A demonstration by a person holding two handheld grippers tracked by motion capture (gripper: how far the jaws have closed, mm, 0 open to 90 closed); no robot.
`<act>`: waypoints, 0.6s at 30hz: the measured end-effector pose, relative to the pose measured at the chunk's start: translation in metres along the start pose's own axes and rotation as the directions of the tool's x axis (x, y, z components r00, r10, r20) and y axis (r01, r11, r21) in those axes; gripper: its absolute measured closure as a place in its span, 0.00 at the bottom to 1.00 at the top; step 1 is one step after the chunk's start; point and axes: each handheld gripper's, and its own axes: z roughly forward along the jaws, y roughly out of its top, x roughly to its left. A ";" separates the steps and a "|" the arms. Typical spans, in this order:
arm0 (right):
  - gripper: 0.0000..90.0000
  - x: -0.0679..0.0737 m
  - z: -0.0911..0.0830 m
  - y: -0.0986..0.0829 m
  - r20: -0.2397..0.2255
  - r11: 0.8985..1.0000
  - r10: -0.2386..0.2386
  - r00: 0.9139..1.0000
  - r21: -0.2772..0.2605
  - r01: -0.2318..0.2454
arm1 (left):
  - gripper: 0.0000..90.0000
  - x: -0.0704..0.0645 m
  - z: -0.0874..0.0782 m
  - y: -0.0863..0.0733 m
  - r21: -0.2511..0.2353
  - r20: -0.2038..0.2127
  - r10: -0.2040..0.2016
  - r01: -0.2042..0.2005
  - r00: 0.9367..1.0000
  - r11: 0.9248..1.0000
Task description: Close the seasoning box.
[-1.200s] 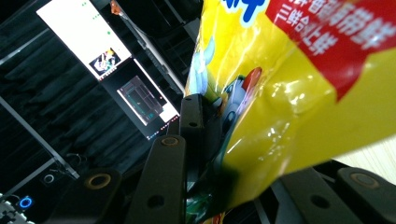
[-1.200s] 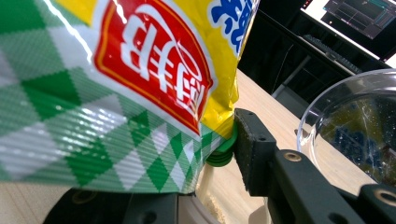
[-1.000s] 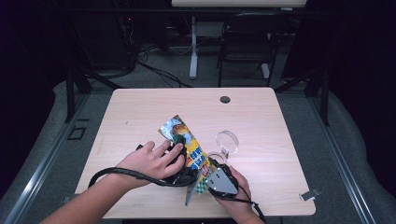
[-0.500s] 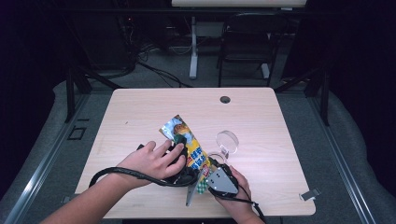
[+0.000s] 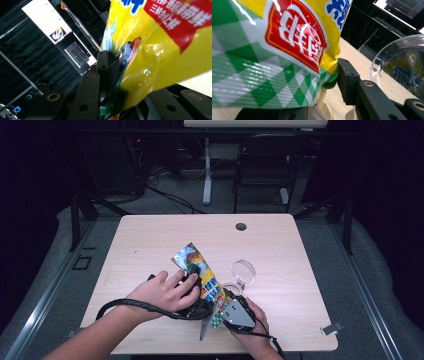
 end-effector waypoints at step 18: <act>0.78 0.000 -0.001 0.001 -0.007 1.000 0.012 1.000 -0.003 -0.012 | 0.89 0.001 -0.001 0.000 -0.002 -0.007 0.005 -0.005 1.000 1.000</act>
